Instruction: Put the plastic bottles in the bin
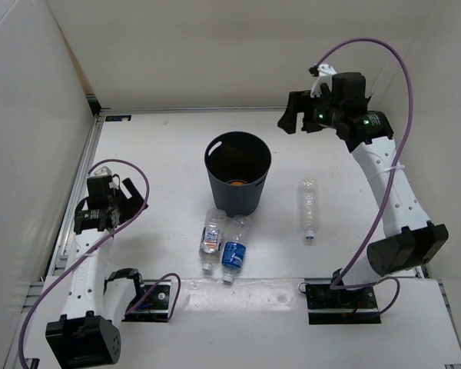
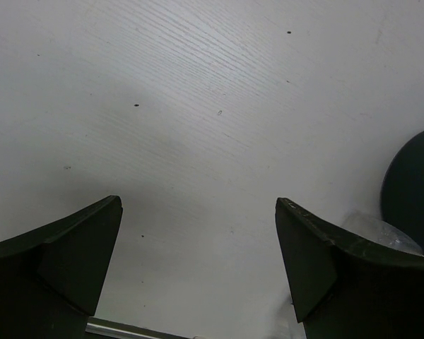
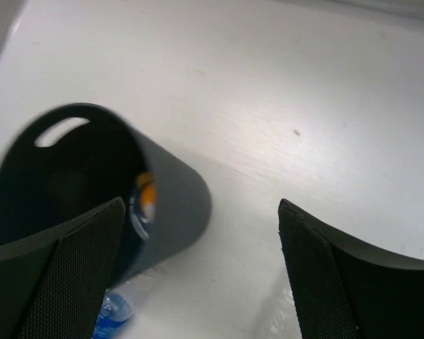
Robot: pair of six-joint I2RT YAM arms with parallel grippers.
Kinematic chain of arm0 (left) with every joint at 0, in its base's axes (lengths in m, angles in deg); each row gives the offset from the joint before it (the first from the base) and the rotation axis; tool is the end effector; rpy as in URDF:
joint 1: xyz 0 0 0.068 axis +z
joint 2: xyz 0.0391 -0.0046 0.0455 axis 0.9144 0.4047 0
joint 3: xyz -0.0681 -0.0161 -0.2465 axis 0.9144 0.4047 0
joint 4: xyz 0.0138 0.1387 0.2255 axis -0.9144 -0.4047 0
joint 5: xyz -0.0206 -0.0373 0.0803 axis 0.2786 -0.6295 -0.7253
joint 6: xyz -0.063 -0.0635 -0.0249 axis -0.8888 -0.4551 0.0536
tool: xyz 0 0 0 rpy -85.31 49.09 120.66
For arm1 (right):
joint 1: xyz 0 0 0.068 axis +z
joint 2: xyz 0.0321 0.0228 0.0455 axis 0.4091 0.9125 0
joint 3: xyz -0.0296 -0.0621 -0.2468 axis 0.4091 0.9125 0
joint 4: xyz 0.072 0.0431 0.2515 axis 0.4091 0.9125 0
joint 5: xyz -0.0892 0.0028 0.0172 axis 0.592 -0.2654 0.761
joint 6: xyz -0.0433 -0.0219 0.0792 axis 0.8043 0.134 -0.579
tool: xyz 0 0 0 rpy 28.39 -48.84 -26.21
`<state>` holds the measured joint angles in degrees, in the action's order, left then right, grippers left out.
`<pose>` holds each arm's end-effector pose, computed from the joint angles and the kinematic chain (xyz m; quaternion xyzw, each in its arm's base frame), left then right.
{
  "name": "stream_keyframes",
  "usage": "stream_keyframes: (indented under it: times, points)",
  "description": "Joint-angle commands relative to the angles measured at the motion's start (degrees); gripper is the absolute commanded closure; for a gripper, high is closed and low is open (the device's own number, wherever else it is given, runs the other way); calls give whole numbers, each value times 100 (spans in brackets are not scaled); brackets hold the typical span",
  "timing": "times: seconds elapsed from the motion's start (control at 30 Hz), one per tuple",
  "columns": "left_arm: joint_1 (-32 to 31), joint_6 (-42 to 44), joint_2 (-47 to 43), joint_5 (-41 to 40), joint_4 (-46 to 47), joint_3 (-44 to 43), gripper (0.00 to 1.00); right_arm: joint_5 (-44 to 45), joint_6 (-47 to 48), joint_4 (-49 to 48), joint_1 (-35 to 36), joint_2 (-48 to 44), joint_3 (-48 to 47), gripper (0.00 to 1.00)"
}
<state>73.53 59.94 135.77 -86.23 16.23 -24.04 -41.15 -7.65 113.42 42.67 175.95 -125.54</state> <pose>0.2068 0.0278 0.2041 -0.2601 0.9090 -0.0422 0.3229 0.3441 0.1371 0.4193 -0.1572 0.8213 0.2172 0.5036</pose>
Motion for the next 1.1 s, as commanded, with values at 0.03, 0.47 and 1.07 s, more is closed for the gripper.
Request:
stream_keyframes:
  times: [0.03,0.47,1.07]
  points:
    - [-10,109,-6,-72,76,-115,0,387,-389,68,-594,-221,687,10]
    - [-19,127,3,-54,138,-80,0,-181,-231,604,-1702,-713,3025,10]
    - [-10,83,29,-81,155,-45,0,-9,24,947,-1782,-116,3729,11]
